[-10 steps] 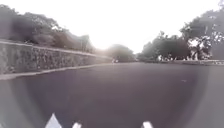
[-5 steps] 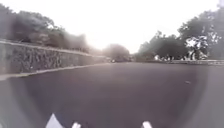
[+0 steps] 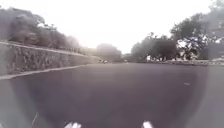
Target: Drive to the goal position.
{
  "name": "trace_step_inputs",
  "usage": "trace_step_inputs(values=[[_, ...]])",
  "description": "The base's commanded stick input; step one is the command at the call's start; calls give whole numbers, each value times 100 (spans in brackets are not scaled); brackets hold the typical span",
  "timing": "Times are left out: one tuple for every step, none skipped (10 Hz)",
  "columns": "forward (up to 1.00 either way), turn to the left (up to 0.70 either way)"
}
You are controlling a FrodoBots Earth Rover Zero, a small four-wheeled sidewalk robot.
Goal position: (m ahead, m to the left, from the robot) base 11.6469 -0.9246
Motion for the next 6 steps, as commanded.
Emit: trace_step_inputs(values=[[70,-27],[70,-14],[70,-2],[70,0],[70,0],[70,0]])
